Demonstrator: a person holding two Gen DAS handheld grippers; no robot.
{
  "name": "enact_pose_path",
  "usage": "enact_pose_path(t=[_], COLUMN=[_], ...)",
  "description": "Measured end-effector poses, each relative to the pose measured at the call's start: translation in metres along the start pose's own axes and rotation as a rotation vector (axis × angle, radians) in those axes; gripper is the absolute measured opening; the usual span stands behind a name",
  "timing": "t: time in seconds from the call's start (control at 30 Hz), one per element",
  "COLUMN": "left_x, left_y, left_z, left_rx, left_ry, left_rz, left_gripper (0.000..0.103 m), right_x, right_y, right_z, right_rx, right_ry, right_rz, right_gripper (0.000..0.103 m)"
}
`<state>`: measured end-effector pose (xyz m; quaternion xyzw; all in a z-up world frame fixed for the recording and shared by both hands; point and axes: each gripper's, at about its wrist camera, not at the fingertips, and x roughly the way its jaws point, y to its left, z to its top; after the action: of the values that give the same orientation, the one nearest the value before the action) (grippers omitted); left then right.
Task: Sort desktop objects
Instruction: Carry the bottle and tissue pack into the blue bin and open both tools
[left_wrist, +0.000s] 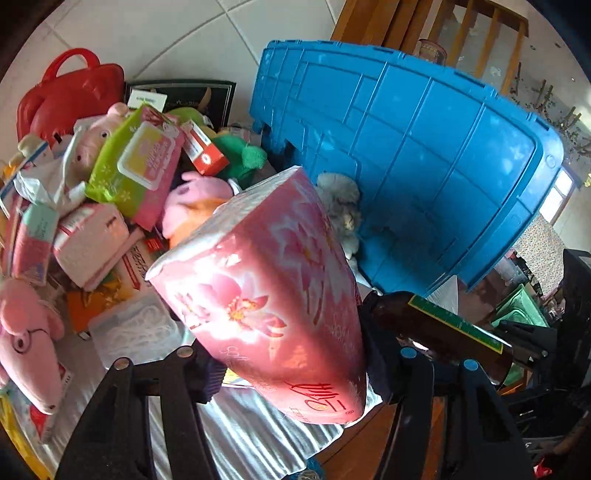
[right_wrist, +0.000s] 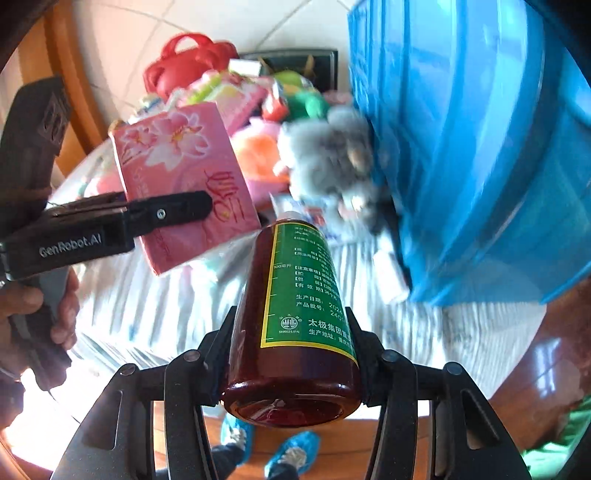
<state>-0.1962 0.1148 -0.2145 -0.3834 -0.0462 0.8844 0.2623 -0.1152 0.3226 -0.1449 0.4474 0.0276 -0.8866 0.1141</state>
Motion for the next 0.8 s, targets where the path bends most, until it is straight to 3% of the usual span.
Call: enact_pose_path(t=[0.1, 0.17, 0.27, 0.37, 0.5, 0.6, 0.8], left_x=[-0.031, -0.052, -0.084, -0.113, -0.117, -0.105, -0.046], left_y=[-0.002, -0.005, -0.017, -0.04, -0.073, -0.109, -0.177], left_z=[0.023, 0.04, 0.067, 0.096, 0.143, 0.171, 0.211], left_rx=[0.047, 0.073, 0.125, 0.185, 0.253, 0.297, 0.367], left_ry=[-0.044, -0.076, -0.143, -0.207, -0.293, -0.32, -0.26], left_rz=[0.008, -0.002, 0.004, 0.002, -0.038, -0.08, -0.136], left_gripper=[0.06, 0.06, 0.061, 0.061, 0.061, 0.061, 0.061], right_x=[0.013, -0.013, -0.041, -0.088, -0.135, -0.148, -0.161], right_y=[0.005, -0.011, 0.021, 0.026, 0.002, -0.026, -0.102], right_z=[0.03, 0.032, 0.059, 0.072, 0.088, 0.103, 0.127], right_rx=[-0.01, -0.016, -0.029, -0.025, 0.01, 0.046, 0.172], right_ry=[-0.09, -0.162, -0.285, -0.418, -0.566, -0.628, -0.657], right_rz=[0.018, 0.028, 0.023, 0.001, -0.078, -0.175, -0.283], right_gripper=[0.05, 0.05, 0.05, 0.05, 0.05, 0.05, 0.05])
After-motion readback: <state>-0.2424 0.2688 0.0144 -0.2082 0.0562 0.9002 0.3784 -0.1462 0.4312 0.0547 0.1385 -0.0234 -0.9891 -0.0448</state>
